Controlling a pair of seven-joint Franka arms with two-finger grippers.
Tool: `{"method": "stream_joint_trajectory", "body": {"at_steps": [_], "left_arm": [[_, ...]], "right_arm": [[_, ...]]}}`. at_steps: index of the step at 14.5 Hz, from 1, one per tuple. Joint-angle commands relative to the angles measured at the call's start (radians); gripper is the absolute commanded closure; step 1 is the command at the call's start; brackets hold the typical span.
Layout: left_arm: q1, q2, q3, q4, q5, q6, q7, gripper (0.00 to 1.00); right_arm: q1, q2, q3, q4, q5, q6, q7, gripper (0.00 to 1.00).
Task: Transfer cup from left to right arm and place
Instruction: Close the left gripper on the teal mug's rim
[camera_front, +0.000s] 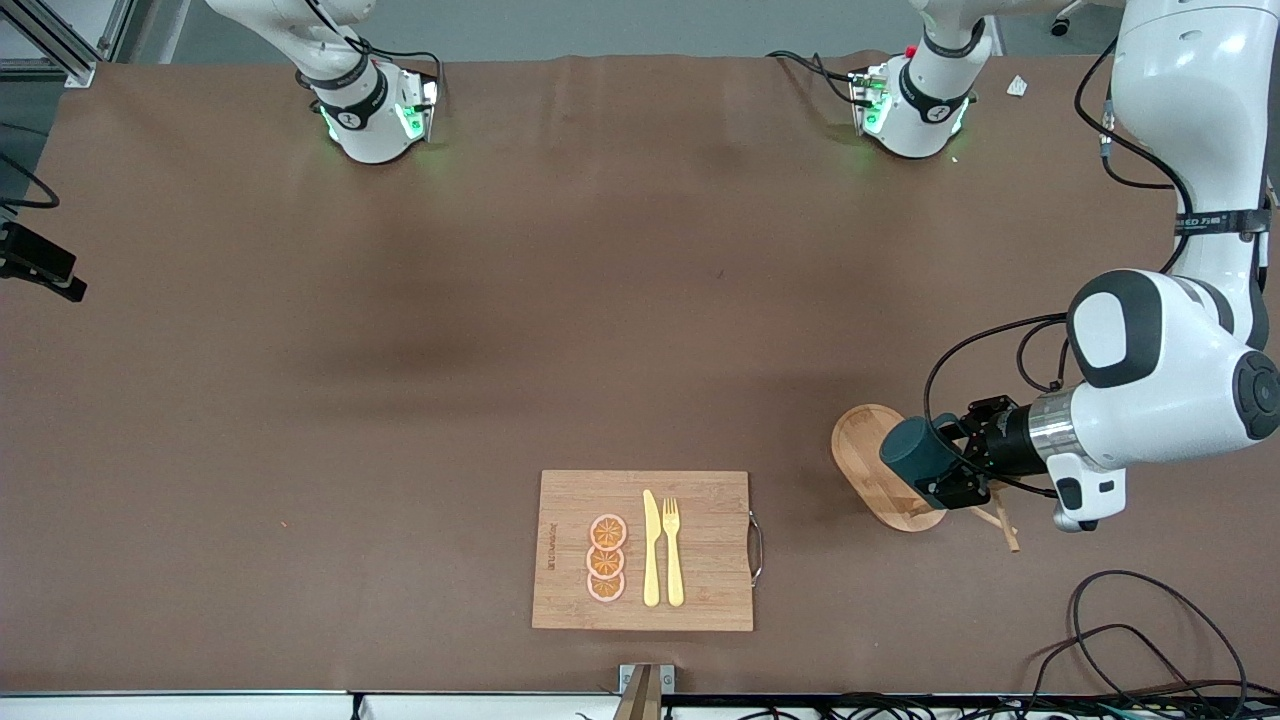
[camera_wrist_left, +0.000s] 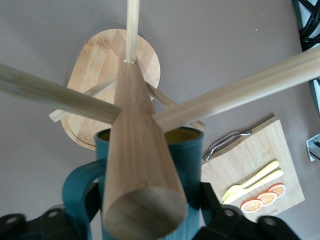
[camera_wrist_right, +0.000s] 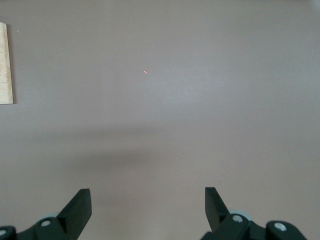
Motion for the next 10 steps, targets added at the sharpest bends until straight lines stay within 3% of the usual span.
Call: {"method": "stream_joint_trajectory", "body": {"at_steps": [1, 3, 10], "left_arm": [[0.002, 0.002, -0.013, 0.008, -0.018, 0.008, 0.009, 0.48], [0.004, -0.009, -0.015, 0.011, -0.020, -0.001, -0.008, 0.47], [0.007, -0.117, -0.119, 0.011, -0.027, -0.119, -0.185, 0.46]], "right_arm": [[-0.008, -0.020, 0.004, -0.017, 0.010, 0.001, -0.012, 0.00], [-0.008, -0.020, 0.004, -0.018, 0.010, 0.001, -0.012, 0.00], [-0.010, -0.020, 0.004, -0.017, 0.010, 0.001, -0.012, 0.00]]}}
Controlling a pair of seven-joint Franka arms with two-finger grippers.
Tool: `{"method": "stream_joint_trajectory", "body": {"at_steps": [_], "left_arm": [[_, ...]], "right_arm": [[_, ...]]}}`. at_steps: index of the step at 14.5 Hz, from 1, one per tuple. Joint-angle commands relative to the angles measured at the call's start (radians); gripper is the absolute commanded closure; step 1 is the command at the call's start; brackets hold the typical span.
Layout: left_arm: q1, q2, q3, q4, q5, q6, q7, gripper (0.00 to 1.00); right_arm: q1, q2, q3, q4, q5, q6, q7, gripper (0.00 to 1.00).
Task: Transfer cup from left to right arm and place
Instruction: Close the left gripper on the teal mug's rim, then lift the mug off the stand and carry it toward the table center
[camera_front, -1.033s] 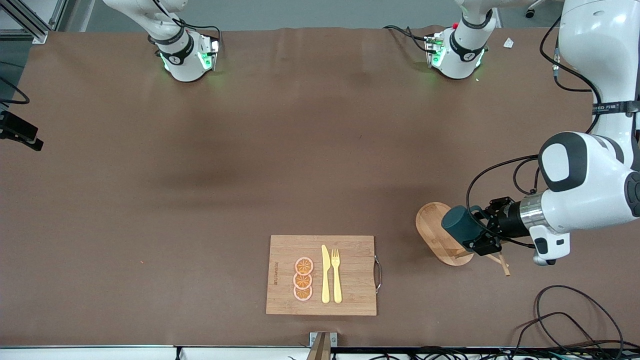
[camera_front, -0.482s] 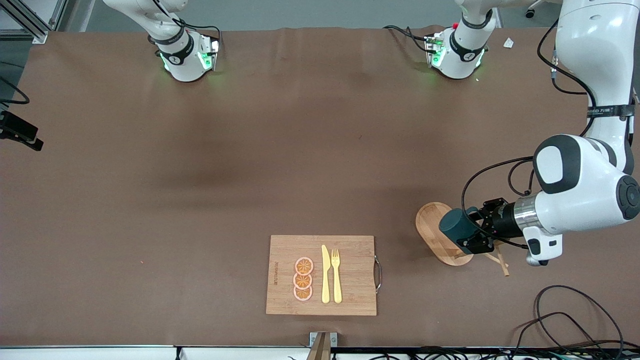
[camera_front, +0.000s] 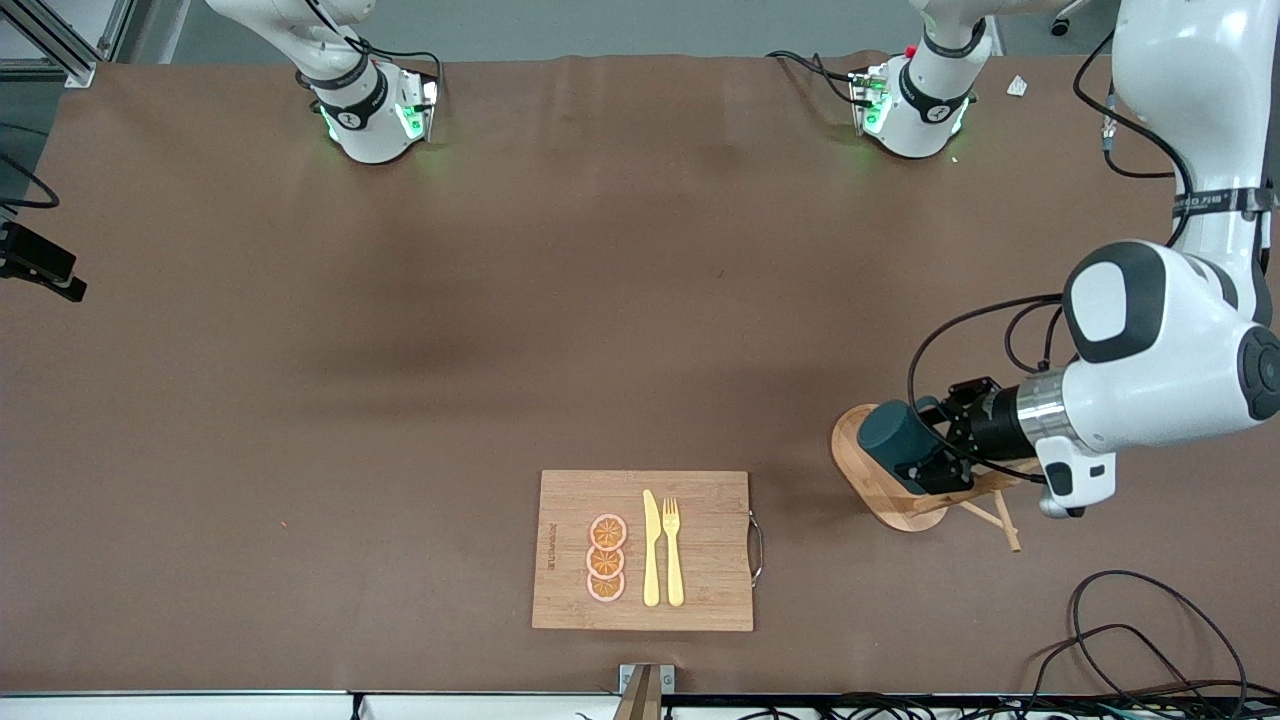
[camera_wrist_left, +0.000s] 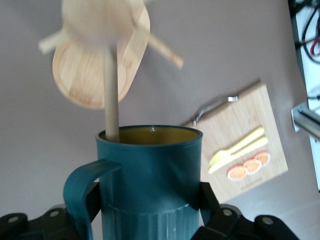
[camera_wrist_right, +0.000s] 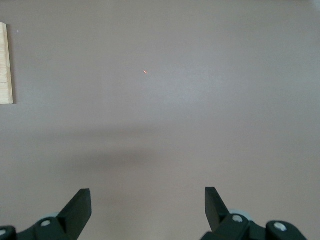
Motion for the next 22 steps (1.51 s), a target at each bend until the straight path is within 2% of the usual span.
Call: {"method": "stream_joint_trajectory", "body": {"at_steps": [1, 3, 6, 8, 10, 12, 14, 16, 22], "left_arm": [[0.001, -0.062, -0.059, -0.010, -0.005, -0.035, -0.098, 0.46], [-0.007, -0.082, -0.128, -0.007, 0.028, -0.032, -0.177, 0.47], [-0.100, -0.093, -0.188, -0.003, 0.181, -0.022, -0.293, 0.50], [-0.204, -0.092, -0.189, -0.003, 0.298, 0.023, -0.379, 0.51], [-0.325, -0.086, -0.189, -0.003, 0.491, 0.037, -0.433, 0.53], [-0.423, -0.073, -0.188, -0.003, 0.603, 0.041, -0.512, 0.54], [-0.534, -0.038, -0.186, -0.003, 0.740, 0.044, -0.601, 0.54], [-0.632, 0.012, -0.186, -0.004, 0.923, 0.051, -0.690, 0.56], [-0.819, 0.149, -0.182, -0.015, 1.355, 0.037, -0.931, 0.56]], "right_arm": [[-0.009, -0.020, 0.005, -0.017, 0.010, 0.001, -0.012, 0.00], [-0.010, -0.020, 0.004, -0.018, 0.010, 0.001, -0.012, 0.00], [-0.010, -0.020, 0.004, -0.017, 0.010, 0.001, -0.012, 0.00], [-0.010, -0.020, 0.004, -0.017, 0.010, 0.001, -0.012, 0.00], [-0.010, -0.020, 0.004, -0.017, 0.010, 0.001, -0.012, 0.00], [-0.010, -0.020, 0.004, -0.017, 0.010, 0.001, -0.012, 0.00], [-0.010, -0.019, 0.004, -0.018, 0.010, 0.002, -0.012, 0.00], [-0.010, -0.019, 0.004, -0.018, 0.010, 0.002, -0.012, 0.00], [-0.010, -0.019, 0.004, -0.018, 0.010, 0.002, -0.015, 0.00]]}}
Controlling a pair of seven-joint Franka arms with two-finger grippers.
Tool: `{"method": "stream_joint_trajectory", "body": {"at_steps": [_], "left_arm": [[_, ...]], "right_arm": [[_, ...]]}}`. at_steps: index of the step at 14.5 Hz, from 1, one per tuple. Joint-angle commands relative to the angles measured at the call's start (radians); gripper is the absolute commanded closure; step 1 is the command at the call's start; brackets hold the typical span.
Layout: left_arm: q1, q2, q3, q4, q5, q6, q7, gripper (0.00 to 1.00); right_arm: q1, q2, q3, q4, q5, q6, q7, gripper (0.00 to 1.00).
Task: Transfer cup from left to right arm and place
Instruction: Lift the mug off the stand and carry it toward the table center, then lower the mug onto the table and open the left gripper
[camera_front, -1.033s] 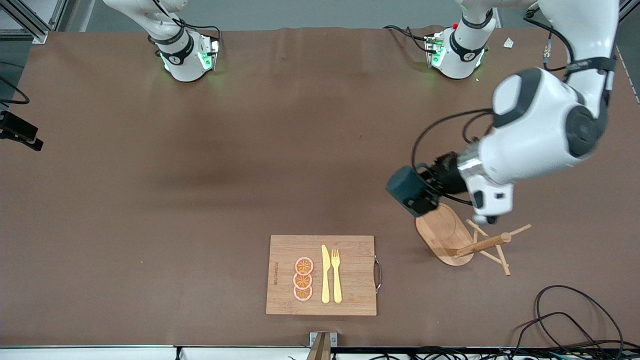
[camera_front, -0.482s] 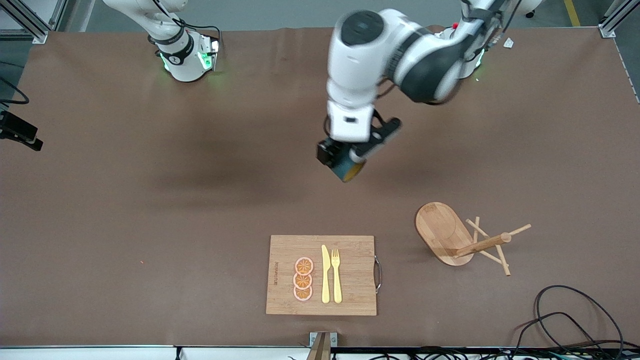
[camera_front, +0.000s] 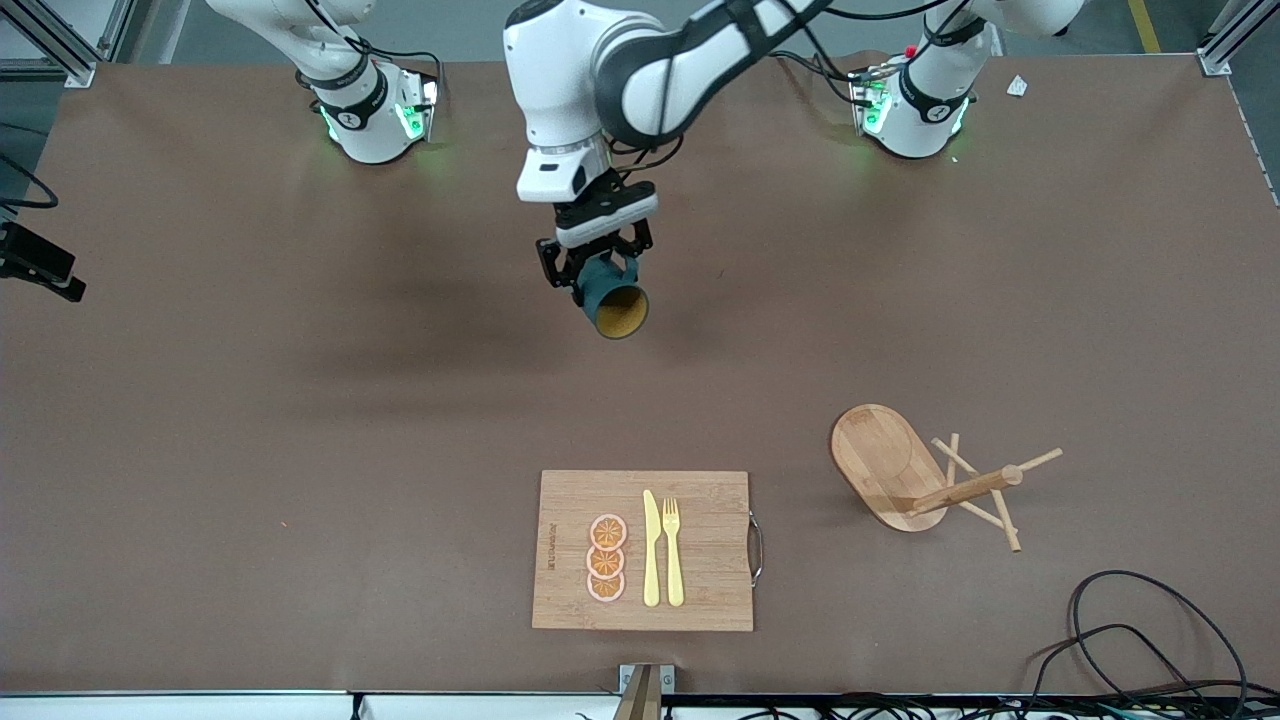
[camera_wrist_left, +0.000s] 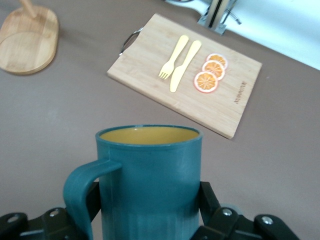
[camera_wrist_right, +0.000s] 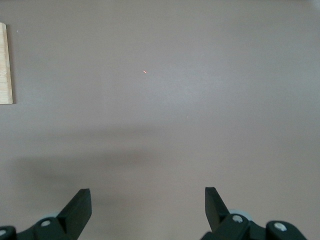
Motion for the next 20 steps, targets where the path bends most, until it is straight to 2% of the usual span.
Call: {"method": "stream_joint_trajectory", "body": {"at_steps": [1, 7, 10, 12, 16, 18, 20], "left_arm": [[-0.078, 0.070, 0.014, 0.005, 0.185, -0.010, -0.122, 0.56], [-0.199, 0.285, 0.018, 0.004, 0.574, -0.189, -0.387, 0.56], [-0.242, 0.395, 0.025, 0.007, 0.706, -0.289, -0.435, 0.56], [-0.264, 0.451, 0.044, 0.010, 0.753, -0.329, -0.460, 0.55], [-0.363, 0.514, 0.152, 0.014, 0.754, -0.341, -0.475, 0.50], [-0.374, 0.514, 0.152, 0.014, 0.738, -0.373, -0.472, 0.35], [-0.399, 0.514, 0.152, 0.014, 0.706, -0.386, -0.470, 0.06]], "right_arm": [[-0.010, -0.019, 0.005, -0.018, 0.010, 0.002, -0.014, 0.00], [-0.013, -0.019, 0.005, -0.026, 0.012, 0.004, -0.017, 0.00], [-0.025, -0.016, 0.005, -0.026, 0.012, 0.004, -0.017, 0.00], [-0.025, -0.016, 0.003, -0.026, 0.012, 0.004, -0.019, 0.00], [-0.023, -0.016, 0.003, -0.026, 0.012, 0.004, -0.019, 0.00], [-0.025, -0.016, 0.005, -0.026, 0.012, 0.004, -0.019, 0.00], [-0.025, -0.016, 0.005, -0.027, 0.012, 0.004, -0.019, 0.00]]}}
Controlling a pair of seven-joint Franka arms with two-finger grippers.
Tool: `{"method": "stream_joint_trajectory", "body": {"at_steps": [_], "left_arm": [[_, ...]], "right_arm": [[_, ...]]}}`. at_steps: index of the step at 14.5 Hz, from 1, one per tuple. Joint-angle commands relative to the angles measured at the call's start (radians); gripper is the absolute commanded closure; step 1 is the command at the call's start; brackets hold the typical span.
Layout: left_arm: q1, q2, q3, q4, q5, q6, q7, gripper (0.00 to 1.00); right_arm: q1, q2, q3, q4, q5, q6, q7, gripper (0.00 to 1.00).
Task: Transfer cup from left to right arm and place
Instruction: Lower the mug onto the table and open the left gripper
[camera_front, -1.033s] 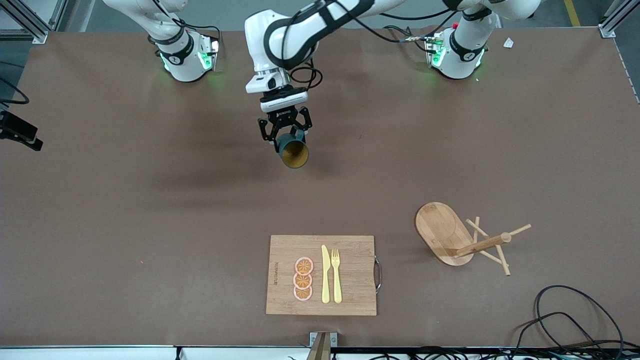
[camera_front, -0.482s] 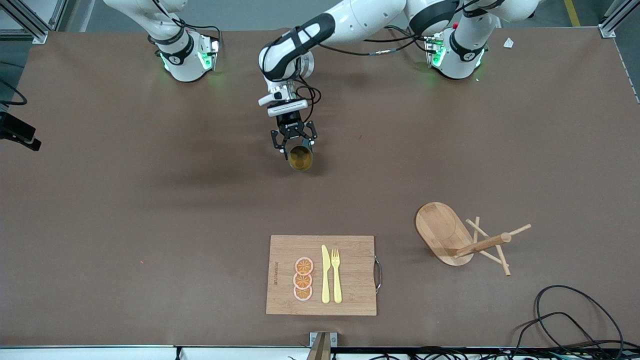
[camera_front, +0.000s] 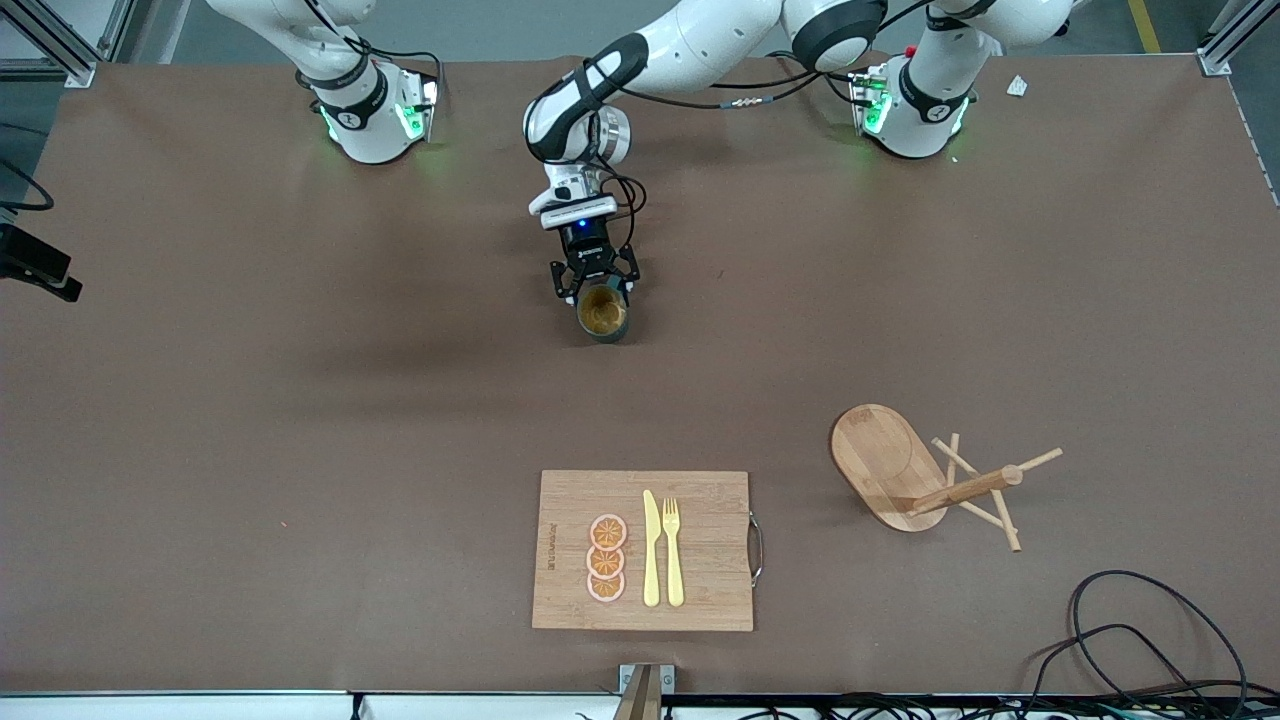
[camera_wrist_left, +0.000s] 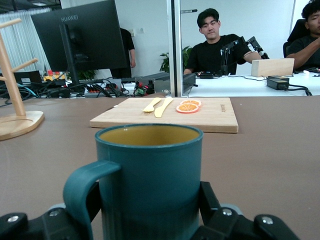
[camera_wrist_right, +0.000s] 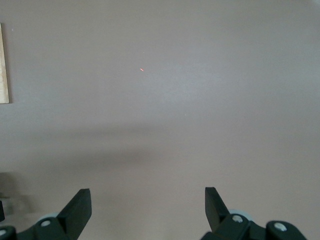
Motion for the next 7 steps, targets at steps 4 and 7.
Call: {"method": "stream_joint_trajectory", "body": {"at_steps": [4, 7], "left_arm": [[-0.018, 0.014, -0.013, 0.019, -0.089, -0.037, 0.002, 0.00], [-0.018, -0.092, -0.016, 0.028, -0.228, -0.054, 0.062, 0.00]], "right_arm": [[-0.012, -0.016, 0.007, -0.019, 0.011, 0.004, -0.015, 0.00], [-0.012, -0.016, 0.005, -0.019, 0.011, 0.004, -0.015, 0.00]]}}
